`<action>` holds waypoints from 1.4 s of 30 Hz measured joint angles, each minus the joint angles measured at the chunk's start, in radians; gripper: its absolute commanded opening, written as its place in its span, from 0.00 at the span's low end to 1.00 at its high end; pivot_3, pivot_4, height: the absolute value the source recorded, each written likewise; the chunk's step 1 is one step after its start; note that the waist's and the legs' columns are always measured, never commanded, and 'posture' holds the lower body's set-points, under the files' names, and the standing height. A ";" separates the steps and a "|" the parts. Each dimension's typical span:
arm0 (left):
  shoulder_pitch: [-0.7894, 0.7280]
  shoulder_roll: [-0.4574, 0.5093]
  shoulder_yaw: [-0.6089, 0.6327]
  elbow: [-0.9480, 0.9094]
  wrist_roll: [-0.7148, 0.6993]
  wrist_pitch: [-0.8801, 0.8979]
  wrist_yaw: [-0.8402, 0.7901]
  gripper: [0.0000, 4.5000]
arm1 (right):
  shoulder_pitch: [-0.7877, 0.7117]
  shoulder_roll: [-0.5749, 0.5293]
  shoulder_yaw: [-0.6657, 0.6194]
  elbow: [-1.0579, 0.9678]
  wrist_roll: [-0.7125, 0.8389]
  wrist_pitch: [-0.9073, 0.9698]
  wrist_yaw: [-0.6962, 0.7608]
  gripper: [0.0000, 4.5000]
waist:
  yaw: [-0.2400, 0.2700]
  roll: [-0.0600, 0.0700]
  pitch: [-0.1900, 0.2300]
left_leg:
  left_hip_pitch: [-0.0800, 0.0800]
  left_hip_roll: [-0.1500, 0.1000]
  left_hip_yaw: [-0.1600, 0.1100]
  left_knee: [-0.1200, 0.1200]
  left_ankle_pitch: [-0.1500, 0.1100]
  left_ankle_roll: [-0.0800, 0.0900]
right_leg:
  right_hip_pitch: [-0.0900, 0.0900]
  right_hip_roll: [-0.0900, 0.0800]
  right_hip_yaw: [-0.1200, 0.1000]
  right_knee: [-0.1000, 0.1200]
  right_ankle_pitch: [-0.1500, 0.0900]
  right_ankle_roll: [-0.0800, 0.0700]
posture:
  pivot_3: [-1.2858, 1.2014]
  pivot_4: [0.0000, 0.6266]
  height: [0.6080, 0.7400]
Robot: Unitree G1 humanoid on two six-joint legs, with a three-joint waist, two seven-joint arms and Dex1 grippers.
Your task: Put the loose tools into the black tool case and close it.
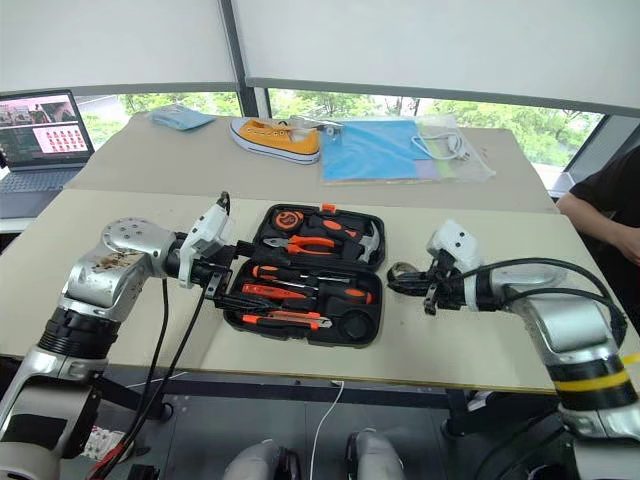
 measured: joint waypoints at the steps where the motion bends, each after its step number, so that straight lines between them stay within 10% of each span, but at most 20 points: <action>1: 0.000 0.002 -0.001 0.000 0.004 -0.006 -0.003 1.00 | 0.012 0.007 0.021 -0.044 -0.001 0.010 -0.009 0.01 | 0.000 0.000 0.000 | 0.000 0.000 0.000 0.000 0.000 0.000 | 0.000 0.000 0.000 0.000 0.000 0.000 | 0.52 0.24 0.84; 9: 0.000 0.008 -0.001 0.001 0.021 -0.024 -0.014 1.00 | 0.022 0.074 0.145 -0.107 -0.067 0.035 -0.127 0.01 | 0.006 0.000 0.000 | -0.001 -0.001 0.000 0.000 0.000 0.000 | -0.001 0.000 0.000 0.000 0.000 0.000 | 0.52 0.24 0.84; 19: 0.000 0.013 -0.001 0.004 0.031 -0.028 -0.007 1.00 | 0.062 0.039 0.202 -0.138 -0.096 0.026 -0.091 0.72 | 0.015 0.000 0.000 | -0.001 -0.001 0.000 0.000 0.000 0.000 | -0.001 0.000 0.000 0.000 0.000 -0.001 | 0.52 0.24 0.84; 25: 0.028 0.017 0.007 0.002 0.032 -0.023 0.038 1.00 | 0.060 0.026 0.104 -0.160 -0.014 0.068 -0.076 0.72 | 0.017 0.000 0.000 | -0.001 -0.001 0.000 0.000 0.000 0.000 | -0.001 0.000 0.000 0.000 0.000 -0.001 | 0.52 0.24 0.84; 34: 0.180 0.162 0.163 0.136 0.072 -0.044 0.174 0.35 | 0.071 -0.009 -0.071 0.026 -0.017 0.051 -0.124 0.03 | 0.016 0.000 0.000 | 0.000 0.000 0.000 -0.001 0.000 0.001 | -0.001 -0.001 -0.001 0.000 0.000 -0.001 | 0.52 0.24 0.84; 38: 0.140 0.134 0.159 0.272 0.121 -0.072 0.235 0.05 | 0.069 0.024 -0.014 0.191 -0.165 -0.168 -0.156 0.00 | 0.025 0.000 0.000 | -0.001 -0.001 0.000 -0.001 -0.001 0.001 | -0.001 -0.002 -0.003 0.000 0.000 0.000 | 0.52 0.24 0.84; 42: 0.074 0.065 0.099 0.359 0.196 -0.155 0.270 0.02 | 0.069 0.082 0.060 0.282 -0.249 -0.307 -0.149 0.00 | 0.021 0.000 0.000 | -0.002 -0.002 0.001 -0.001 -0.001 0.001 | -0.001 -0.001 -0.002 0.000 0.000 0.000 | 0.52 0.24 0.84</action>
